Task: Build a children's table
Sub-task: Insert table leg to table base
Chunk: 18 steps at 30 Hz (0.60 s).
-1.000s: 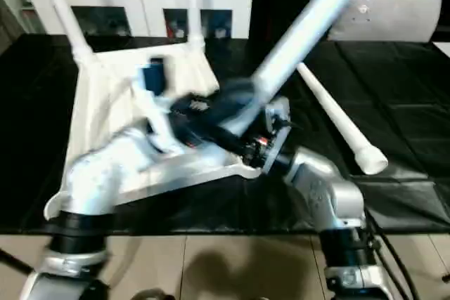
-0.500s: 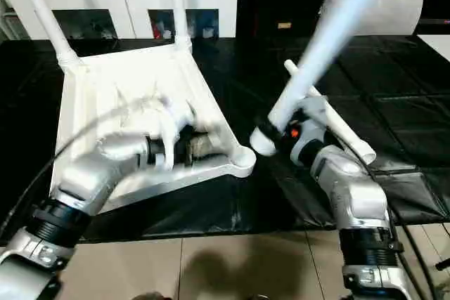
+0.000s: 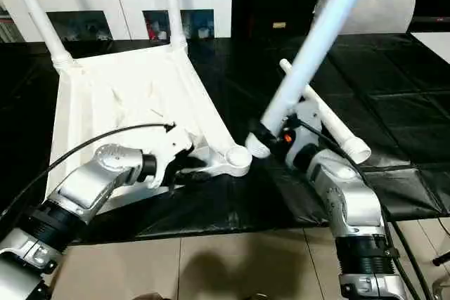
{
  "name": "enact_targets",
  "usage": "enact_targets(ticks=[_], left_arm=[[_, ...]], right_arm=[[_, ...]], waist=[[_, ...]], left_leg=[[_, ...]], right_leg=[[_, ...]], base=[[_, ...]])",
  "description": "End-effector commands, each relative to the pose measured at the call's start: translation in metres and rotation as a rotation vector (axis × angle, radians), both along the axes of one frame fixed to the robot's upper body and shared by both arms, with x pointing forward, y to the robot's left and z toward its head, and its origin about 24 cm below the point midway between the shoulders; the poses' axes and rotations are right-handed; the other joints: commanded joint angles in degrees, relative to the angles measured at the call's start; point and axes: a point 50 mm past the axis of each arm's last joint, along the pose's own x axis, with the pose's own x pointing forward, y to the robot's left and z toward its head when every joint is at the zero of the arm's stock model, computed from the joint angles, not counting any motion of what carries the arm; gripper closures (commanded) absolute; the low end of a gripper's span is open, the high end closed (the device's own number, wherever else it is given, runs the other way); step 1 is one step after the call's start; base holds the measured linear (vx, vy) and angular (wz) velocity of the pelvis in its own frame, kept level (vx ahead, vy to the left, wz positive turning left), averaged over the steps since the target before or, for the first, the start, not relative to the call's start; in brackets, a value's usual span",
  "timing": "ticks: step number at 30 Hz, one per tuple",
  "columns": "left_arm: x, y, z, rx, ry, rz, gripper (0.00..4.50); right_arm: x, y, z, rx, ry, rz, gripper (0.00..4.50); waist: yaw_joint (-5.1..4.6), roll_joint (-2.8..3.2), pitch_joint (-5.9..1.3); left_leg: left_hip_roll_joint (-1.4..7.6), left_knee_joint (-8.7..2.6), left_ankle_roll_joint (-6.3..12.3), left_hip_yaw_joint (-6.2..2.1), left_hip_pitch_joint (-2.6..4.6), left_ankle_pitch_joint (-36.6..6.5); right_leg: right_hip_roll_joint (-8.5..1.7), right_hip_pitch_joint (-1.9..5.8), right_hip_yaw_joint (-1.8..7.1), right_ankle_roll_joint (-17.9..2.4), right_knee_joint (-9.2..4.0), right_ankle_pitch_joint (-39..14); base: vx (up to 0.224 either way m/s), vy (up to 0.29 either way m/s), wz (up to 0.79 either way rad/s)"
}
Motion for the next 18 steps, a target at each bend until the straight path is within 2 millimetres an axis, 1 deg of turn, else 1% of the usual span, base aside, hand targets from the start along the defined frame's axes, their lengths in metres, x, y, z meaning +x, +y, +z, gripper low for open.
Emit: enact_targets(ticks=[1,4,7,8,9,13,15,16,18], left_arm=[[0.003,0.002,0.003,0.017,-0.026,0.005,3.11],[0.002,0.003,0.002,0.022,-0.019,-0.002,3.42],[0.001,0.003,0.001,0.014,-0.020,-0.010,3.54],[0.001,0.003,0.001,0.003,-0.014,-0.012,3.69],[0.000,0.003,0.001,0.001,-0.013,-0.019,3.83],[-0.002,0.004,-0.002,0.009,-0.007,-0.040,4.15],[-0.002,0.006,-0.004,0.027,-0.007,-0.054,4.37],[-0.003,0.007,-0.006,0.047,-0.007,-0.066,4.41],[-0.004,0.009,-0.008,0.067,-0.009,-0.077,4.46]], right_arm=[[-0.003,0.001,0.004,0.009,-0.020,0.044,2.60],[-0.006,0.003,0.005,-0.006,-0.049,0.081,2.60],[-0.006,0.003,0.006,-0.004,-0.050,0.115,2.60],[-0.006,0.002,0.006,0.014,-0.031,0.132,2.60],[-0.006,0.002,0.007,0.036,-0.016,0.153,2.60],[-0.008,0.004,0.011,0.124,0.035,0.254,2.60],[-0.008,0.004,0.010,0.109,0.045,0.288,2.60],[-0.007,0.005,0.008,0.091,0.058,0.313,2.60],[-0.006,0.005,0.007,0.074,0.065,0.332,2.60]], waist=[[0.22,-0.40,-3.93],[0.38,-0.46,-3.92],[0.44,-0.52,-3.87],[0.43,-0.49,-3.83],[0.40,-0.71,-3.84],[0.43,-0.54,-3.88],[0.42,-0.60,-3.85],[0.41,-0.73,-3.86],[0.34,-0.69,-3.89]], left_leg=[[2.69,-4.16,2.20,-0.99,0.34,-12.2],[2.69,-4.09,2.33,-0.89,0.36,-12.2],[2.72,-4.16,2.41,-0.95,0.28,-12.2],[2.71,-4.17,2.43,-0.95,0.28,-12.4],[2.64,-4.11,2.65,-0.90,0.29,-12.7],[2.73,-4.10,3.19,-1.02,0.21,-12.3],[2.72,-4.09,3.06,-0.98,0.18,-12.2],[2.73,-4.08,3.02,-0.97,0.14,-12.1],[2.69,-4.05,2.98,-1.00,0.10,-12.1]], right_leg=[[-3.45,3.30,2.88,-9.7,-4.17,-17.0],[-3.51,3.20,2.96,-10.1,-4.22,-16.8],[-3.54,3.26,2.90,-10.0,-4.19,-17.3],[-3.55,3.24,2.90,-9.9,-4.27,-17.7],[-3.54,3.34,2.89,-9.8,-4.35,-18.2],[-3.58,3.35,2.86,-9.8,-4.36,-18.4],[-3.54,3.27,2.85,-9.8,-4.37,-18.3],[-3.57,3.27,2.85,-9.7,-4.40,-18.4],[-3.58,3.29,2.80,-9.8,-4.34,-18.6]], base=[[0.000,0.000,0.00],[0.000,0.000,0.00],[0.000,0.000,0.00],[0.000,0.000,0.00],[0.000,0.000,0.00],[0.000,0.000,0.00],[0.000,0.000,0.00],[0.000,0.000,0.00],[0.000,0.000,0.00]])
